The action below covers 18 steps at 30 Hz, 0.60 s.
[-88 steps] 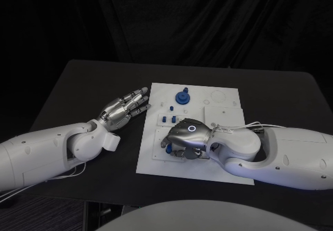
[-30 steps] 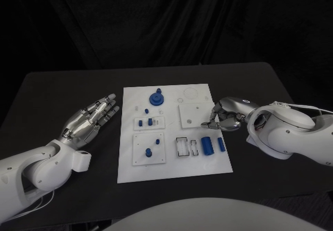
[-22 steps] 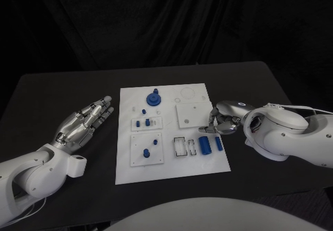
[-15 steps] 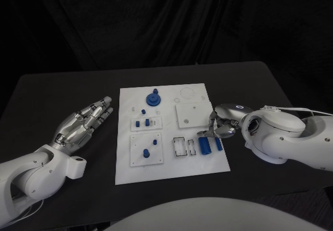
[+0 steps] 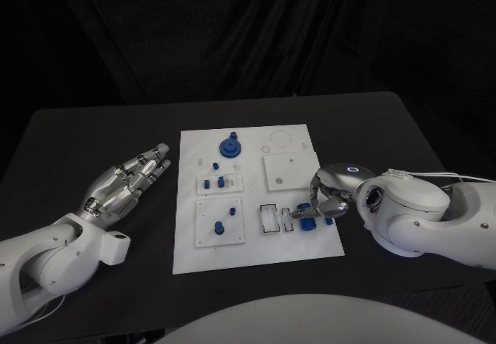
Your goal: Assemble the parts on the task board
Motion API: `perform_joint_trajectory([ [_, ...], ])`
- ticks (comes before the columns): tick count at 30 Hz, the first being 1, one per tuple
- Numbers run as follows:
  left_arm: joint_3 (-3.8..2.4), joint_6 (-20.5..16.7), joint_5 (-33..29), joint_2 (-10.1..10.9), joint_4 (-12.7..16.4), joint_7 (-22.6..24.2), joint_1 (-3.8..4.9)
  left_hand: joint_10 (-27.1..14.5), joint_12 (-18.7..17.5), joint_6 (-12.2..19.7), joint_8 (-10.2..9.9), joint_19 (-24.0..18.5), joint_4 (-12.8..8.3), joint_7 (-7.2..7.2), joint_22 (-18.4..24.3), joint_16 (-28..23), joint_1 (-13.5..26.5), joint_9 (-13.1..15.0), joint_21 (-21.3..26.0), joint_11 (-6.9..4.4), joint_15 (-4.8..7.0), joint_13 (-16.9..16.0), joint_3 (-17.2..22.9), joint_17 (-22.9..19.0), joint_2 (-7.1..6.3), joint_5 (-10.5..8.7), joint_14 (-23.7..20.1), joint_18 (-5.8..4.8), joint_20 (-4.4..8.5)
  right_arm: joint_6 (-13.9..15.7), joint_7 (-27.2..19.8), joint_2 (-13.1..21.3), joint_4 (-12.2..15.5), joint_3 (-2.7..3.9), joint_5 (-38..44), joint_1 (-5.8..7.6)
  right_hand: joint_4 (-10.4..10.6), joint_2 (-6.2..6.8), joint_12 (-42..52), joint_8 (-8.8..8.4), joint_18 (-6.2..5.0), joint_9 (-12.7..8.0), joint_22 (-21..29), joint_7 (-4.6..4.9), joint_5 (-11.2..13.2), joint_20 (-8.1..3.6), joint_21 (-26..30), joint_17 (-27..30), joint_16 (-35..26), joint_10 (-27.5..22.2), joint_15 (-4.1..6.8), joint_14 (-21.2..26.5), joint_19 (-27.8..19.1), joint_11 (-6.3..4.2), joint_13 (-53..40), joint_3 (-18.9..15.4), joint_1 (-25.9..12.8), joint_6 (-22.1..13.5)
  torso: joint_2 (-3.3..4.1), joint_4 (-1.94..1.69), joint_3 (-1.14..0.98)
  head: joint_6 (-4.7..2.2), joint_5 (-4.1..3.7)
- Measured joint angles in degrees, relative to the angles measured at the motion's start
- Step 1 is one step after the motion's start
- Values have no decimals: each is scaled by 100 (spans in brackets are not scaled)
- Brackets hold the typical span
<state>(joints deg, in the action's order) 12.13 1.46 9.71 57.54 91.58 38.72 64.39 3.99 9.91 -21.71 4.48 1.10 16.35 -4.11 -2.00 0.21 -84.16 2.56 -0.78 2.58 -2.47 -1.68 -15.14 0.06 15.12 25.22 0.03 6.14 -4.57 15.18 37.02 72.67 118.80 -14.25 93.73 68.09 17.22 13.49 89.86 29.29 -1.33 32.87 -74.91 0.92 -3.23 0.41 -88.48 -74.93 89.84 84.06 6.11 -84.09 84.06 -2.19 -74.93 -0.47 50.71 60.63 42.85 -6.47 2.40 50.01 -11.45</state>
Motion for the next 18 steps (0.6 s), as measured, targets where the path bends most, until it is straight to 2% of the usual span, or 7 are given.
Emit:
perform_joint_trajectory([
  [3,0,12,10,-22,-25,1,0,-21,0,20,0,7,-14,-20,0,0,2,0,0,21,0,0,16,0,0,0,0,0,-7,-14,29,-30,0,0,68,-45,0,-3,0,0,0,21,0,-15,0,0,0,0,0,8,13,13,0,-8,0,0,3,15,3,-2,0,0,0],
  [6,0,31,17,-45,-49,2,0,-21,-26,29,-21,5,-15,-29,-8,0,2,0,0,21,-41,0,16,1,0,0,-1,0,-19,-43,53,-78,-14,0,119,-75,1,-102,0,0,0,45,0,-14,-49,0,0,0,0,-13,13,13,0,-28,0,81,102,56,5,-7,-2,0,8],
  [10,2,66,24,-68,-88,3,0,-21,-26,41,-21,7,-31,-41,-11,0,-42,0,0,62,-41,0,33,2,0,0,-1,1,-48,-116,92,-131,-43,0,166,-121,-2,-222,0,-78,-1,84,0,-14,-454,0,3,0,0,-13,13,13,0,-28,0,208,222,55,6,-6,-6,0,21],
  [13,2,91,27,-86,-111,4,0,-21,-26,41,-21,28,-31,-41,-16,0,-42,0,0,62,-54,0,32,2,0,22,-14,0,-69,-188,122,-162,-70,0,186,-148,-10,-390,0,-146,0,114,0,-32,-921,0,40,1,0,-13,13,13,0,-28,1,327,221,73,6,1,-7,0,36],
  [17,1,125,30,-102,-137,4,0,-21,-25,48,-21,8,-41,-48,-22,0,-75,-1,0,62,-83,1,42,3,12,22,0,0,-89,-306,150,-214,-106,0,206,-168,-25,-515,0,-248,-1,148,0,-34,-1390,0,85,1,0,-13,13,13,0,-28,1,453,280,75,5,2,-7,0,36],
  [18,0,135,30,-106,-143,5,0,-23,-25,62,-21,12,-47,-62,-22,0,-88,-1,0,64,-82,1,49,3,-1,22,0,1,-92,-346,157,-233,-116,0,212,-174,-23,-585,0,-294,-1,161,0,-34,-1539,0,113,1,0,-13,13,13,0,-28,1,499,314,75,5,1,-7,0,35],
])
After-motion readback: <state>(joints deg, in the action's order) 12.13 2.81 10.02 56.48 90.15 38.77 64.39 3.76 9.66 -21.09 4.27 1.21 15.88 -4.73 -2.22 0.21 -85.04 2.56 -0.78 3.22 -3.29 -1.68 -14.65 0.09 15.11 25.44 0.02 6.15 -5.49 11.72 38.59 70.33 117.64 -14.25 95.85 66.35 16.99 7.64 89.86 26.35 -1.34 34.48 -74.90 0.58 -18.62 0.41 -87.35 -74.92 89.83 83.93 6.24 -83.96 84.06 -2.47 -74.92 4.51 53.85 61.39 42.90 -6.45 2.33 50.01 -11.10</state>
